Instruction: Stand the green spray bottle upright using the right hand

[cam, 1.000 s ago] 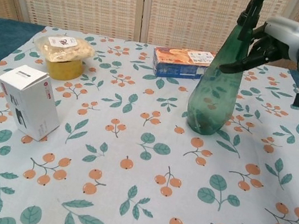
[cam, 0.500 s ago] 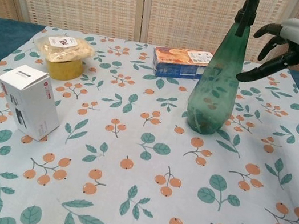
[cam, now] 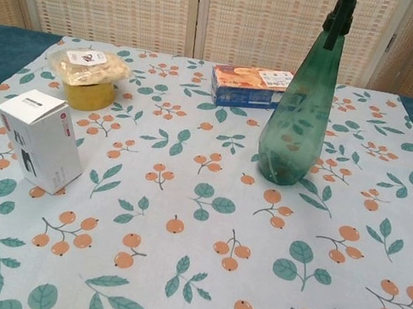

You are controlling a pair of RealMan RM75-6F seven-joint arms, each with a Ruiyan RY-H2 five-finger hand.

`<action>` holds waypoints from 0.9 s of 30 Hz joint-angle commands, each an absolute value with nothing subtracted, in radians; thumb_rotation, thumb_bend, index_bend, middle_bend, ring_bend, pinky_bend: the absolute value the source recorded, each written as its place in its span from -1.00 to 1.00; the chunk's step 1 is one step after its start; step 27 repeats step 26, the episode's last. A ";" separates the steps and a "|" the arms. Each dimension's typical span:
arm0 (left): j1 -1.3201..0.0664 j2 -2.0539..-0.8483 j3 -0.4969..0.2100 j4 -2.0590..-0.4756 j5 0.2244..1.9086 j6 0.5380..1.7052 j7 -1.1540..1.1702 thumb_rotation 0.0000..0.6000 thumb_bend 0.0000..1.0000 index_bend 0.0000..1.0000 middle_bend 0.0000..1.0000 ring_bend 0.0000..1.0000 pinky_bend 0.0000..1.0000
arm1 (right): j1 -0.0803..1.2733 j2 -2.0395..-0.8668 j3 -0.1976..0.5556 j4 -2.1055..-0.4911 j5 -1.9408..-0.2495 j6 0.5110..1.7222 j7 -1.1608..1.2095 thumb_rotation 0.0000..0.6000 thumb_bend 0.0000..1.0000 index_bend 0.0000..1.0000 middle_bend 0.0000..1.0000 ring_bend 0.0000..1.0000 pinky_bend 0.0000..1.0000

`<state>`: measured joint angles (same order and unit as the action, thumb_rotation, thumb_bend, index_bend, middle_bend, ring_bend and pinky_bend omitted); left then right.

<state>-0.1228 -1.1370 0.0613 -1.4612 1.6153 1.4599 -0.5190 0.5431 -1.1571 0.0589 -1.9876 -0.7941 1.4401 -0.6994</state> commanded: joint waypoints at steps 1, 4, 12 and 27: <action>-0.120 -1.138 0.060 -1.465 1.614 1.464 -0.507 1.00 -0.43 -1.00 -1.00 -1.00 -0.66 | 0.304 -1.219 -0.147 -1.514 -1.311 1.589 -0.233 1.00 -1.00 -0.86 -0.69 -1.00 -1.00; -0.120 -1.141 0.058 -1.470 1.614 1.464 -0.487 1.00 -0.43 -1.00 -1.00 -1.00 -0.66 | 0.240 -1.326 -0.155 -1.211 -1.461 1.712 -0.038 1.00 -1.00 -0.93 -0.72 -1.00 -1.00; -0.125 -1.145 0.055 -1.472 1.606 1.448 -0.464 1.00 -0.43 -1.00 -1.00 -1.00 -0.66 | 0.158 -1.342 -0.136 -1.132 -1.490 1.729 0.006 1.00 -1.00 -0.92 -0.72 -1.00 -1.00; -0.123 -1.145 0.057 -1.478 1.610 1.449 -0.444 1.00 -0.43 -1.00 -1.00 -1.00 -0.66 | 0.130 -1.316 -0.081 -1.179 -1.467 1.595 0.043 1.00 -1.00 -0.91 -0.72 -1.00 -1.00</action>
